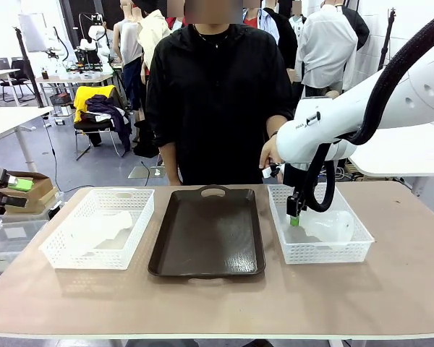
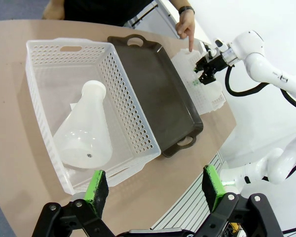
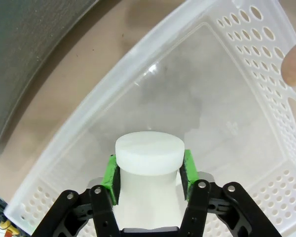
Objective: Prepare the laboratory tools.
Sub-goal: Pick up the Big flask that the person points to.
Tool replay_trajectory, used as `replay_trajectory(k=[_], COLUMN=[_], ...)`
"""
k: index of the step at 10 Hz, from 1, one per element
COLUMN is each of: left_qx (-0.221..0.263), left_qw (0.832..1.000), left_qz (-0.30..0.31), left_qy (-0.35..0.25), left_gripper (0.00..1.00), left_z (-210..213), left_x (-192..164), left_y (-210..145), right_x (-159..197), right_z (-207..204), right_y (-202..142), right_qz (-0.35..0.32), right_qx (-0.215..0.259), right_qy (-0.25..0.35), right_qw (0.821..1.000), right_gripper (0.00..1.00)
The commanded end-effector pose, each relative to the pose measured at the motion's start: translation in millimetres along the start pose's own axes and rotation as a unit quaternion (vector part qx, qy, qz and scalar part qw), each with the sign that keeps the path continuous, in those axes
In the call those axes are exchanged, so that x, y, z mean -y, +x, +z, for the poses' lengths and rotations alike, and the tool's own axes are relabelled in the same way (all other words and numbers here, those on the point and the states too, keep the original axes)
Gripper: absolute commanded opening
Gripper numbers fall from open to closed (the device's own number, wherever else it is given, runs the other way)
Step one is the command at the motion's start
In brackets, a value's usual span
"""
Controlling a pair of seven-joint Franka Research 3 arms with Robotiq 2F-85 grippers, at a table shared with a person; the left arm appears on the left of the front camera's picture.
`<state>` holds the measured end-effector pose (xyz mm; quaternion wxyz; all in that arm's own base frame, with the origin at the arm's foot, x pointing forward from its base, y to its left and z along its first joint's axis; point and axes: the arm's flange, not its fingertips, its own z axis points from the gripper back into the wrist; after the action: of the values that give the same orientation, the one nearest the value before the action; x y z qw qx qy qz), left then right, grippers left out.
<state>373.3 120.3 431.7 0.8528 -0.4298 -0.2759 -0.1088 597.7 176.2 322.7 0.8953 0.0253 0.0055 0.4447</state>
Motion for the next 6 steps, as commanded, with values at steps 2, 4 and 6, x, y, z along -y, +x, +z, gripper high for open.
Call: replay_trajectory(k=[2, 4, 6], left_qx=[0.005, 0.005, 0.005], left_qw=[1.0, 1.0, 1.0], left_qz=[-0.002, -0.002, -0.002], left_qy=[-0.007, -0.007, -0.007], left_gripper=[1.0, 1.0, 1.0], left_z=[1.5, 1.5, 1.5], left_x=[0.0, 0.0, 0.0], left_y=[-0.1, -0.1, -0.1], right_x=[3.1, 4.1, 4.7], right_z=[-3.3, -4.4, -5.7], right_y=[6.6, 4.7, 2.7], right_qz=[-0.015, -0.019, -0.022], right_qx=[-0.007, -0.007, -0.005], right_qy=[-0.01, -0.008, -0.006], right_qw=[1.0, 1.0, 1.0], right_gripper=[0.05, 0.0, 0.0])
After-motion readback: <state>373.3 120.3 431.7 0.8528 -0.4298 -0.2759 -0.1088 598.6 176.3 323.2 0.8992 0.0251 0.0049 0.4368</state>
